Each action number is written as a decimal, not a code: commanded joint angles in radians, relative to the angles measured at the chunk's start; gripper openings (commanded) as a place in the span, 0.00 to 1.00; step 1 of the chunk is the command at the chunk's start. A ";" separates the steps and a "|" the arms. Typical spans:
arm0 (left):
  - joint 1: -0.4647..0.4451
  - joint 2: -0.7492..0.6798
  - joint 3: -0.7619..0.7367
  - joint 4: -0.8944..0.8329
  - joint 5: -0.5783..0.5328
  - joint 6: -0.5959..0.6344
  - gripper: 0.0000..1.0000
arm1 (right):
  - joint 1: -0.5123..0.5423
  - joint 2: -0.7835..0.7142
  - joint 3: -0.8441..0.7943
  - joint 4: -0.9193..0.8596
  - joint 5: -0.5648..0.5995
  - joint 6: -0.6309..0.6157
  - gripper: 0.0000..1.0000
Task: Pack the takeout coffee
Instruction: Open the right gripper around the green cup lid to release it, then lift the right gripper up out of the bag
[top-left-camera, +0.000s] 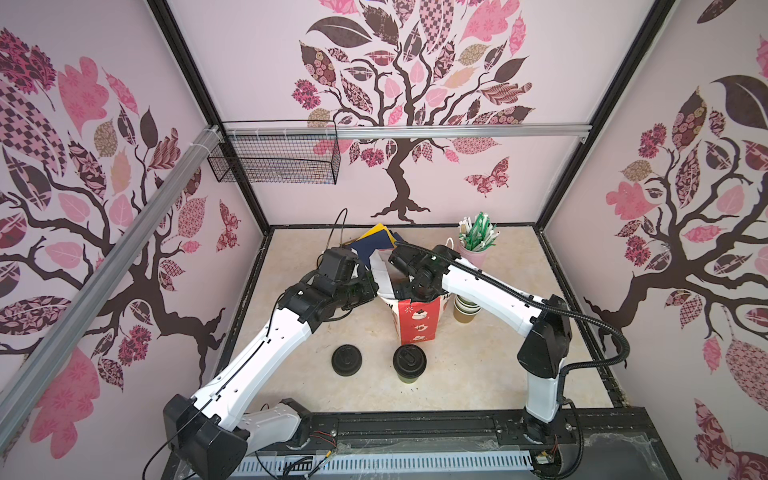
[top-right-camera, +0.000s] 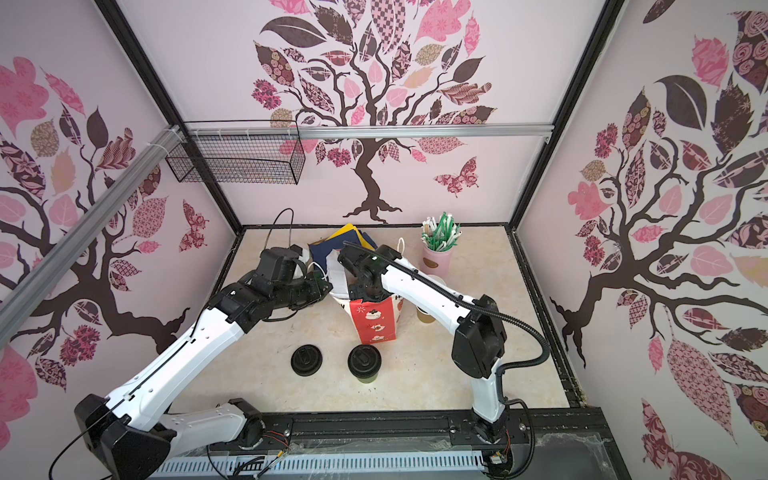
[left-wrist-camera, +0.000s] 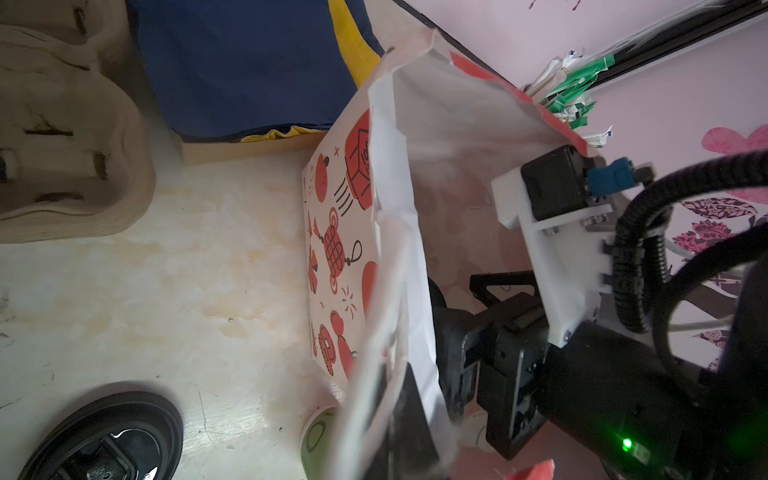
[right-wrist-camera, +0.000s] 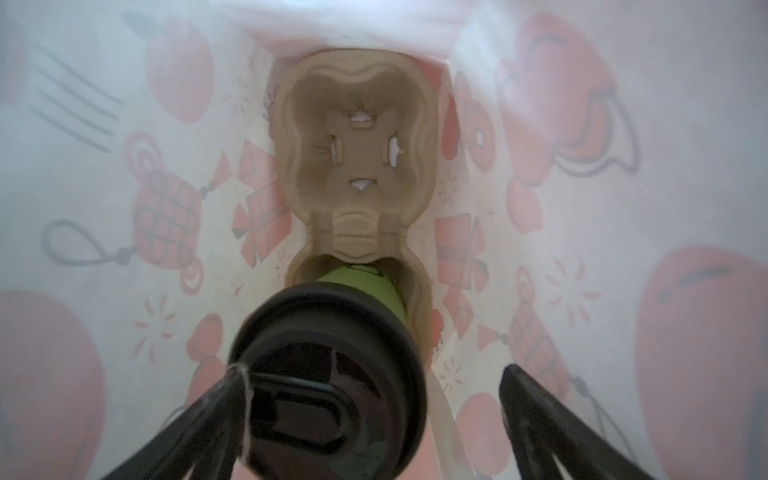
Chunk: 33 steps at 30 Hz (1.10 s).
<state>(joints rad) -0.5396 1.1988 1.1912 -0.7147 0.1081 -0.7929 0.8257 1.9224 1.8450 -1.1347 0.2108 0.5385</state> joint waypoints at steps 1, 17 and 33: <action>0.004 -0.028 0.050 -0.055 -0.088 -0.003 0.00 | -0.010 -0.035 0.018 -0.041 0.025 0.017 0.97; -0.005 0.071 0.097 -0.058 0.061 0.051 0.00 | 0.011 -0.034 0.061 0.032 -0.002 -0.059 0.96; -0.006 0.084 0.119 -0.075 0.045 0.060 0.00 | 0.041 -0.038 0.199 -0.031 0.071 -0.111 0.95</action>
<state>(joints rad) -0.5426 1.2732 1.2720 -0.7799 0.1555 -0.7540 0.8577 1.9129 1.9739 -1.1412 0.2684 0.4477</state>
